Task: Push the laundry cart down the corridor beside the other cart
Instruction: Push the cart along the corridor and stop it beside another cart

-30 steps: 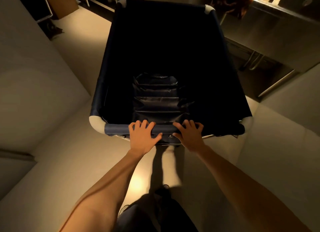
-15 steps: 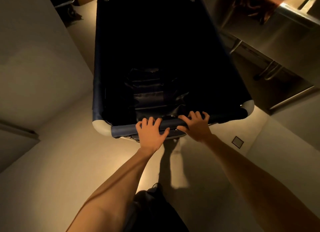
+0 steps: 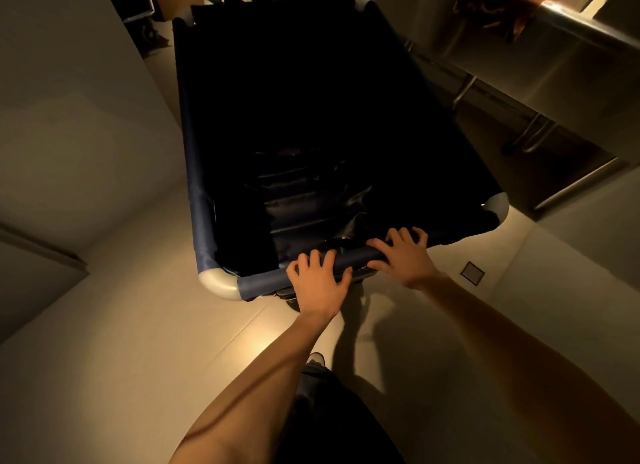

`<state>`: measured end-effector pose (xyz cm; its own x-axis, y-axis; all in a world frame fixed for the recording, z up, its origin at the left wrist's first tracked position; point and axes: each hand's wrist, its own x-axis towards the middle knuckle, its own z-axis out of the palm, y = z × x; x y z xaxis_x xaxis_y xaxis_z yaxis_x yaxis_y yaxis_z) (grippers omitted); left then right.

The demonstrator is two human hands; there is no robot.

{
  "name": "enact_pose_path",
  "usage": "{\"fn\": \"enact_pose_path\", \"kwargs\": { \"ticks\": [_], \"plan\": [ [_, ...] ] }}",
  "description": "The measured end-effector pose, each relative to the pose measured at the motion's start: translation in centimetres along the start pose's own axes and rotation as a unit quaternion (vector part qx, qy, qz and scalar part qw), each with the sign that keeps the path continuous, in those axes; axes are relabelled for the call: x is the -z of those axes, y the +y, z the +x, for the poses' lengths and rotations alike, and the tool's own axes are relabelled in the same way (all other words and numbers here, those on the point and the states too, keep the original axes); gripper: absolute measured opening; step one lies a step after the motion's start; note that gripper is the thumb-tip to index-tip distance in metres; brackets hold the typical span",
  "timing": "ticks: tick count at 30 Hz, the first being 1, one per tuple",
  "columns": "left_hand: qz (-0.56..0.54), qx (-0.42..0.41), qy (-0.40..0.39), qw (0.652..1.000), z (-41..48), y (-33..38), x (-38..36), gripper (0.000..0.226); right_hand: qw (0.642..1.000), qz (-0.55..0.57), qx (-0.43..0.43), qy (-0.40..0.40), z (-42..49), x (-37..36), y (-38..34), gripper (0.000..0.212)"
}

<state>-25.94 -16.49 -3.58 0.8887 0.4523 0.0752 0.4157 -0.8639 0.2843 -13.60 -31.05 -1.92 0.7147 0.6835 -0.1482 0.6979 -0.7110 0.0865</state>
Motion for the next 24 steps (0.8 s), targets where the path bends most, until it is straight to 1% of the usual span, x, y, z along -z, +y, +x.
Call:
{"fn": "enact_pose_path", "kwargs": {
  "ticks": [3,6,13,18,24],
  "plan": [
    [-0.018,0.005,-0.015,1.0,-2.9,0.6,0.0,0.041,1.0,0.01,0.009,0.018,-2.9,-0.8,-0.2,0.061],
    [-0.029,0.011,-0.035,0.999,-5.7,1.1,0.1,0.043,1.0,0.015,0.003,0.019,-5.8,-1.3,-0.6,0.057],
    [-0.019,-0.01,-0.014,1.0,-9.8,1.3,-0.1,0.042,0.998,0.026,0.001,0.05,-10.4,-2.5,-1.6,0.054],
    [-0.006,-0.018,-0.008,1.0,-9.6,0.8,-0.5,0.047,0.996,0.034,-0.003,0.081,-10.6,-2.8,-1.8,0.052],
    [-0.001,-0.02,-0.01,1.0,-6.1,0.3,-0.6,0.048,0.995,0.036,-0.004,0.093,-7.4,-2.5,-1.1,0.052]
  ]
}}
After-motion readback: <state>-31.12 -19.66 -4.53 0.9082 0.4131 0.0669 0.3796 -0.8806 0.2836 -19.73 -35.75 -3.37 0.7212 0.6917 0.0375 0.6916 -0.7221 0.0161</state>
